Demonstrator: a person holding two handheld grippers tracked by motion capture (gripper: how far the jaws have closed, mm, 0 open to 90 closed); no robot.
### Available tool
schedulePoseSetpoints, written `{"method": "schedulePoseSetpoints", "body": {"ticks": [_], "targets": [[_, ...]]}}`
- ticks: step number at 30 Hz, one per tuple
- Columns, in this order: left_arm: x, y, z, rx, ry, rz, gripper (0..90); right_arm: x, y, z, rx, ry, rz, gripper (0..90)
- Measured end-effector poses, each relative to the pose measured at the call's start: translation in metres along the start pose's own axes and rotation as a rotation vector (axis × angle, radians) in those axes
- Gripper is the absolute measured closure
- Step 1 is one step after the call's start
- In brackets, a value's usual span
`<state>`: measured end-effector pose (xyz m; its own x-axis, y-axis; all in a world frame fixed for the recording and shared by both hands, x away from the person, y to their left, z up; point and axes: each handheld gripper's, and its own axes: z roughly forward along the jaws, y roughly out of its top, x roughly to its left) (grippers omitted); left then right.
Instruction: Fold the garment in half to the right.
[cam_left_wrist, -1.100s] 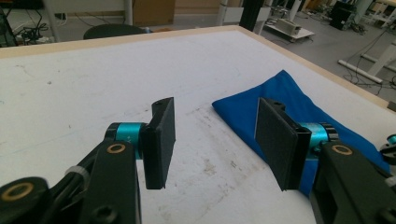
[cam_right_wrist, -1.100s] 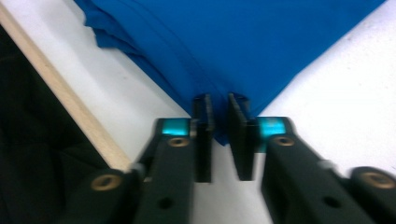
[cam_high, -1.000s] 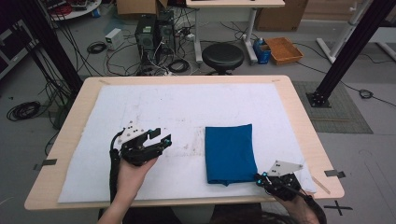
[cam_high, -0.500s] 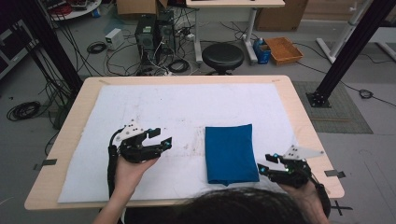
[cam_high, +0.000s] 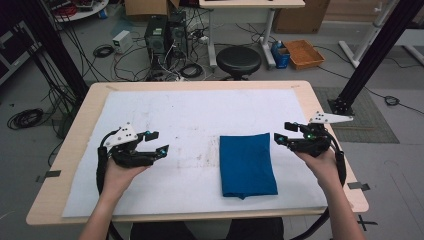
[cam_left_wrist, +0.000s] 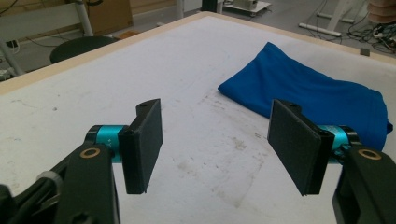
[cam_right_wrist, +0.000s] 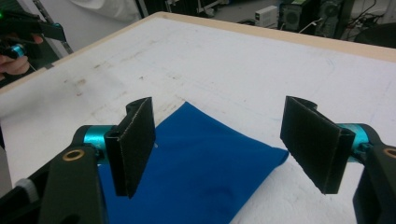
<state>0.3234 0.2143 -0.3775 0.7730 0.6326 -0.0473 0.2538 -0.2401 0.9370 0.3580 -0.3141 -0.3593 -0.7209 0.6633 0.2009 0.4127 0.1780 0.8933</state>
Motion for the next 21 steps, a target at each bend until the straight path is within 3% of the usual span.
{"method": "schedulePoseSetpoints", "body": {"ticks": [8,15,17,21], "targets": [[-0.0016,0.0093,-0.0055,-0.036,0.009,0.002,35.4,0.0055,-0.0012,0.0055,0.016,0.007,-0.031,26.1],[-0.0018,0.0078,-0.0045,-0.036,0.009,-0.005,35.3,0.0076,-0.0025,0.0052,0.019,0.004,-0.041,26.0],[-0.0040,0.0076,-0.0049,-0.048,0.023,-0.001,35.4,0.0078,-0.0028,0.0062,0.025,-0.002,-0.040,25.9],[-0.0058,0.0081,-0.0054,-0.068,0.010,-0.005,35.4,0.0077,-0.0029,0.0067,0.024,-0.002,-0.039,25.9]]}}
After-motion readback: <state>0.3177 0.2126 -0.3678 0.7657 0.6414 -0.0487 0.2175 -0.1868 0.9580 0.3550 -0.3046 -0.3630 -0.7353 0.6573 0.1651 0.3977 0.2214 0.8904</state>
